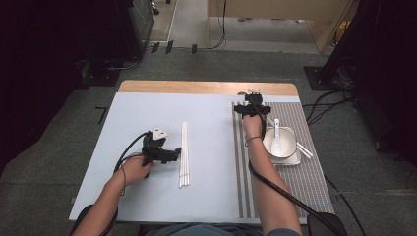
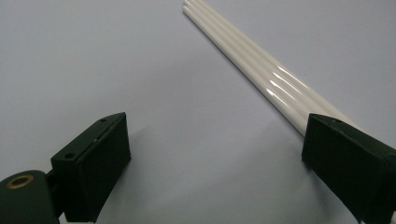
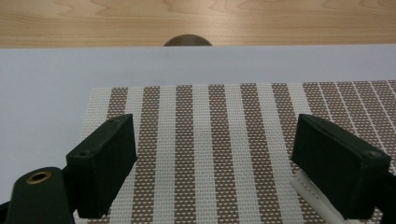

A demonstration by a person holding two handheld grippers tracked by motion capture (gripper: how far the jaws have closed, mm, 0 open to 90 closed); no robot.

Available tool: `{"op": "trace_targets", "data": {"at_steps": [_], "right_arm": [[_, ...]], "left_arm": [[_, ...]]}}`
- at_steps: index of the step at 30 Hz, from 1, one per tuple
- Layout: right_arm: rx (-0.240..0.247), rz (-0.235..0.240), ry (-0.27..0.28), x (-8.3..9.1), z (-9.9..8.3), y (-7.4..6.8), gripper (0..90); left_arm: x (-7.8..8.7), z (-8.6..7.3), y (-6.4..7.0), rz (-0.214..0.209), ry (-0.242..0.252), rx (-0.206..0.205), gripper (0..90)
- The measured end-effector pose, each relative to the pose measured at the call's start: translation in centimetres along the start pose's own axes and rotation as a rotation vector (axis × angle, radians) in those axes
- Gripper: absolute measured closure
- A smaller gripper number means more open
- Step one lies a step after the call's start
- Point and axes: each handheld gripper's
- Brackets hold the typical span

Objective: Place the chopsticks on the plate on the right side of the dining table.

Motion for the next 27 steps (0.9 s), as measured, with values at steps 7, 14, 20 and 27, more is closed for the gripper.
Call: {"op": "trace_targets", "data": {"at_steps": [7, 14, 20, 27], "right_arm": [[-0.030, -0.012, -0.012, -0.3, 0.0, 0.3, 13.5], [-0.032, -0.034, -0.045, -0.3, -0.2, 0.0, 13.4], [-0.029, -0.039, -0.042, 0.1, -0.4, -0.4, 13.4], [-0.028, -0.031, -0.042, 0.3, -1.0, -0.8, 13.4]], "left_arm": [[0.0, 0.0, 0.0, 0.000, 0.000, 0.000, 7.8], [0.0, 0.0, 0.0, -0.001, -0.001, 0.000, 7.8], [0.0, 0.0, 0.0, -0.001, -0.001, 0.000, 7.8], [0.0, 0.0, 0.0, -0.001, -0.001, 0.000, 7.8]]}}
Point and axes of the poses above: each handheld gripper's, and its own axes: x roughly backward along the jaws, z roughly out of its top, y roughly to its right, and after that the axes turned 2 degrees about -x, right-handed
